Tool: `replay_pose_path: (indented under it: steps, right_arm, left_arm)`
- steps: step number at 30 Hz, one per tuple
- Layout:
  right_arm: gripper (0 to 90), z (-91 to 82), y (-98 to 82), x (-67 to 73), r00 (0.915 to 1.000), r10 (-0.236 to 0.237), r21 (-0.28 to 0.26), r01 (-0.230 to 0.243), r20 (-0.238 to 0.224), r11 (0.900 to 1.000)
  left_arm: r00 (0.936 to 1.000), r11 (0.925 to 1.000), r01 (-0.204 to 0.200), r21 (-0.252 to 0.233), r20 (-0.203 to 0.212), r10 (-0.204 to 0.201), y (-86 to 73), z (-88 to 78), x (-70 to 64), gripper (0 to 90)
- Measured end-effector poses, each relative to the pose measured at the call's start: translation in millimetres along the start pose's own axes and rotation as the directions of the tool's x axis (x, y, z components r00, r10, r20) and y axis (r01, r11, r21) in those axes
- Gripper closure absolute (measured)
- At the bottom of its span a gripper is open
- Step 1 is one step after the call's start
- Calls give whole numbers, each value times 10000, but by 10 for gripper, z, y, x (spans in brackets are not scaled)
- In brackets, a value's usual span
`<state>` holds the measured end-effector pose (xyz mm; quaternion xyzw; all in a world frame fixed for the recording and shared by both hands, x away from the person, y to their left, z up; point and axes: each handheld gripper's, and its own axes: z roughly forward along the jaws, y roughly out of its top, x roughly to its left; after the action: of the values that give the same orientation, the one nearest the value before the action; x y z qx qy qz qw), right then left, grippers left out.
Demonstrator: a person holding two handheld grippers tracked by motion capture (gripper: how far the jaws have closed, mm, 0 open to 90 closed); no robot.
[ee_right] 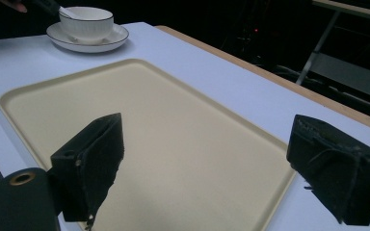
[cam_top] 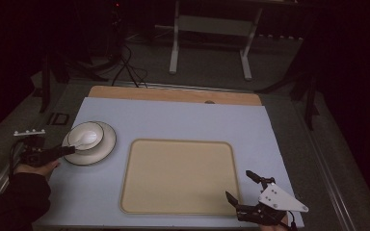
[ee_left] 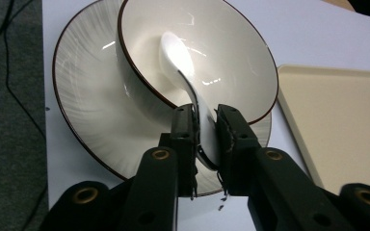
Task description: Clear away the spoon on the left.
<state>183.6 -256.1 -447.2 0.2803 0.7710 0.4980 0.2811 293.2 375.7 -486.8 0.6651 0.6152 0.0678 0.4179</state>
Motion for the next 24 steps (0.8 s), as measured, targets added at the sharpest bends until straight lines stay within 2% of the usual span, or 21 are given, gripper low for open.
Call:
replay_pose_path:
  steps: [2, 11, 12, 14, 19, 24]
  right_arm:
    - [134, 1, -1, -1, 10000, -6, -3, 6, 4, 10000]
    - [134, 1, -2, -6, 10000, 66, -9, -66, -1, 10000]
    - [134, 2, -2, -6, 10000, 64, -12, -64, 0, 10000]
    - [135, 7, -3, -7, 10000, 62, 16, -62, -6, 10000]
    - [135, 12, -3, -4, 10000, 70, 33, -70, -42, 10000]
    - [135, 15, -2, -6, 10000, 74, 29, -74, -44, 10000]
  left_arm:
    - [9999, 10000, -49, -4, -91, 49, 6, 4, -14, 848]
    - [9995, 9996, -272, 67, -140, 273, 17, -7, -32, 855]
    - [9988, 9994, -348, -14, -343, 347, 22, -29, -44, 855]
    - [9993, 9995, -276, -136, -268, 272, 28, -55, -39, 856]
    - [9977, 9984, -540, -180, -431, 531, 33, -110, -80, 857]
    - [9974, 9979, -599, -255, -417, 588, 27, -156, -102, 858]
